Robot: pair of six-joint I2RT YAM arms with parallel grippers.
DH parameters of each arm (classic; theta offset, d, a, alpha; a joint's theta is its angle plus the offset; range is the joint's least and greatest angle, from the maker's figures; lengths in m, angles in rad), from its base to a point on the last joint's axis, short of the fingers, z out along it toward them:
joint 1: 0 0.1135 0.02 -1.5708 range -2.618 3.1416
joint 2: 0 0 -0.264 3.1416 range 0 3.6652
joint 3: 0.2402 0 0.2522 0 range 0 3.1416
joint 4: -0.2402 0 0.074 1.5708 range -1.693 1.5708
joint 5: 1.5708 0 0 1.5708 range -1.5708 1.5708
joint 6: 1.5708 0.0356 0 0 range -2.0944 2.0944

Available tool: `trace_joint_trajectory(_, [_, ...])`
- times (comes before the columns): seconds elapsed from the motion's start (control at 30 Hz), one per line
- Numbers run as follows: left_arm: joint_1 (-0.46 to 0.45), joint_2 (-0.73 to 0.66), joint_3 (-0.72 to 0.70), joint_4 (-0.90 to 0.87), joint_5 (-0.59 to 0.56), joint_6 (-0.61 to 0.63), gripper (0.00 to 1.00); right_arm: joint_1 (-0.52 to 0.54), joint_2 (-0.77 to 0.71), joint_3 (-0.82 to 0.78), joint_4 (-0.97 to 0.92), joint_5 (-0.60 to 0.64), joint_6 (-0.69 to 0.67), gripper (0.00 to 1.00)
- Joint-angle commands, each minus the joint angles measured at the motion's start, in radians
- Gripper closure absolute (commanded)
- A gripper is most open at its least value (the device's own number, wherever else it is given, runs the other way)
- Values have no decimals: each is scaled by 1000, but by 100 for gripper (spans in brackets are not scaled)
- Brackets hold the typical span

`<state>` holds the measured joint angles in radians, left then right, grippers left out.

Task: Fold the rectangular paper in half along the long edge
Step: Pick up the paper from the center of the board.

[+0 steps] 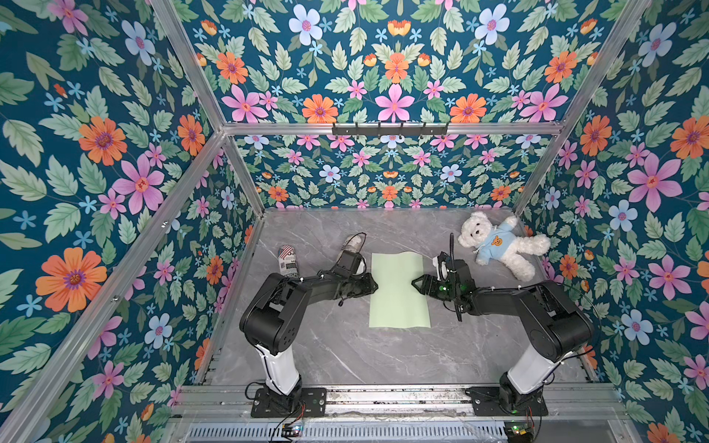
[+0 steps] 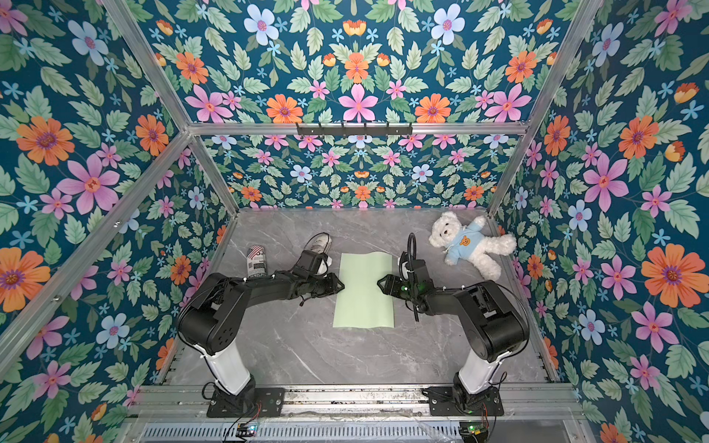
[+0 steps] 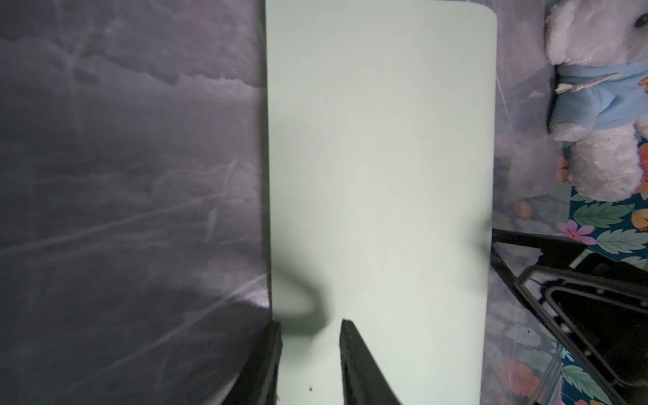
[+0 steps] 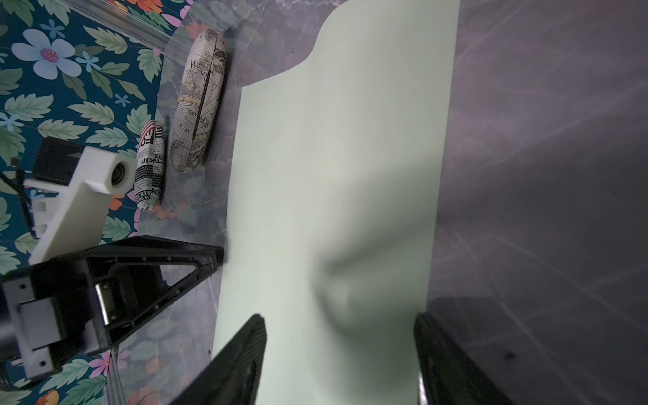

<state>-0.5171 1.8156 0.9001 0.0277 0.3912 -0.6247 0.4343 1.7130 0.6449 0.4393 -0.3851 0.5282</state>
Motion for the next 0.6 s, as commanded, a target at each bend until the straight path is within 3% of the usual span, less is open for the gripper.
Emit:
trace_joint_trajectory(0.0, [0, 27, -17, -213, -75, 11, 67, 2, 10, -12, -148, -6, 1, 29])
trace_joint_trajectory(0.57, [-17, 44, 0, -200, -59, 1, 67, 3, 8, -25, -54, -99, 8, 22])
